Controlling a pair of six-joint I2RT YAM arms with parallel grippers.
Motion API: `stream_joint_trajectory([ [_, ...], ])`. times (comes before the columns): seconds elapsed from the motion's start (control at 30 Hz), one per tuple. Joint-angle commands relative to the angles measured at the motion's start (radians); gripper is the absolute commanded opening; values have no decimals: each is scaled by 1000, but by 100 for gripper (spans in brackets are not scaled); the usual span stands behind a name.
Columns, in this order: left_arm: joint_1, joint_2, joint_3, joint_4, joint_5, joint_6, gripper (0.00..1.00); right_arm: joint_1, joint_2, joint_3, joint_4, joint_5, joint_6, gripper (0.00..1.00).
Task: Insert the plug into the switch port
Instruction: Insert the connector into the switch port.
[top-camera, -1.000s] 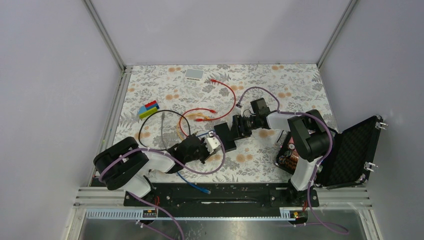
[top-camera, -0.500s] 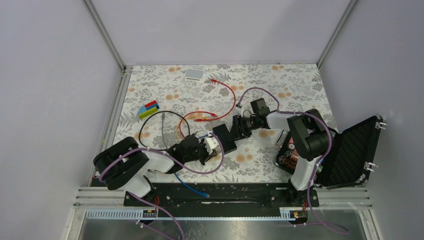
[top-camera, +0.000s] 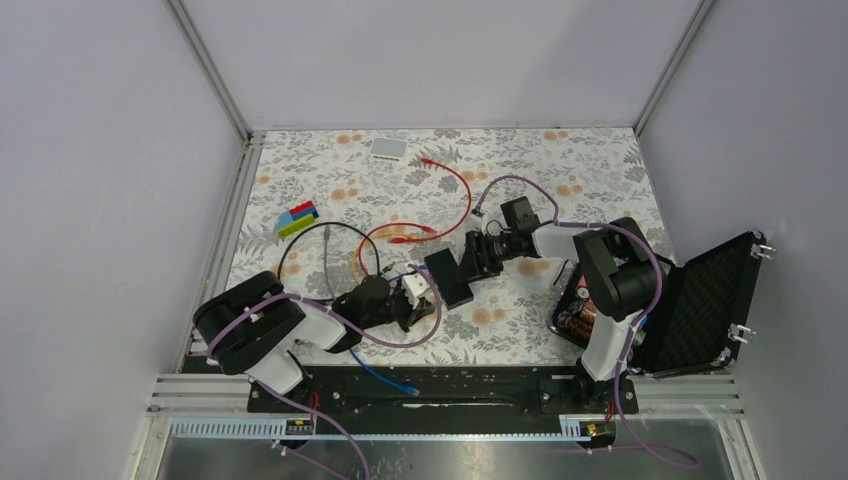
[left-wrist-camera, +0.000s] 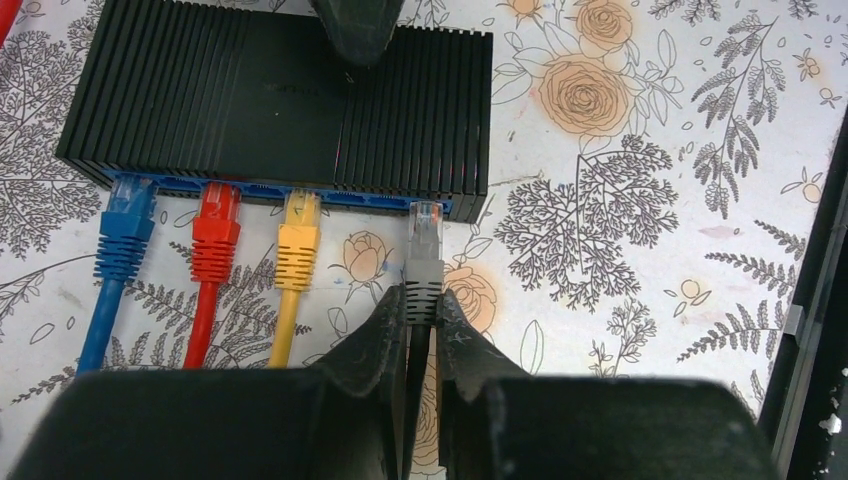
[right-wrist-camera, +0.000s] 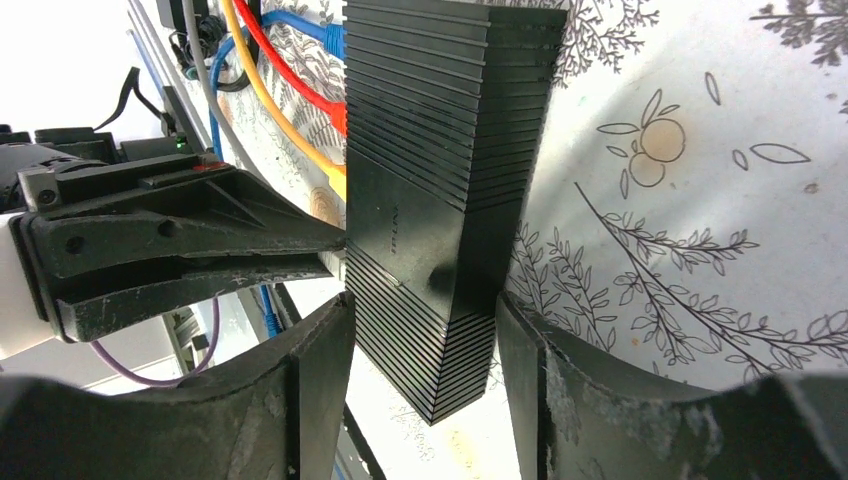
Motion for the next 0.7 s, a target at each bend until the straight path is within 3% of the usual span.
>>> stream_joint_trajectory([
  [0.0,3,27,-20,260,64,-5,0,16,31,-1,-45,-35,7,61],
  [0.23,1,78,40,205,-21,-16,0,16,34,-8,-38,-34,29,60],
  [0.67,-5,138,-18,482,5,-207,0,18,-3,-140,145,45,246,57],
])
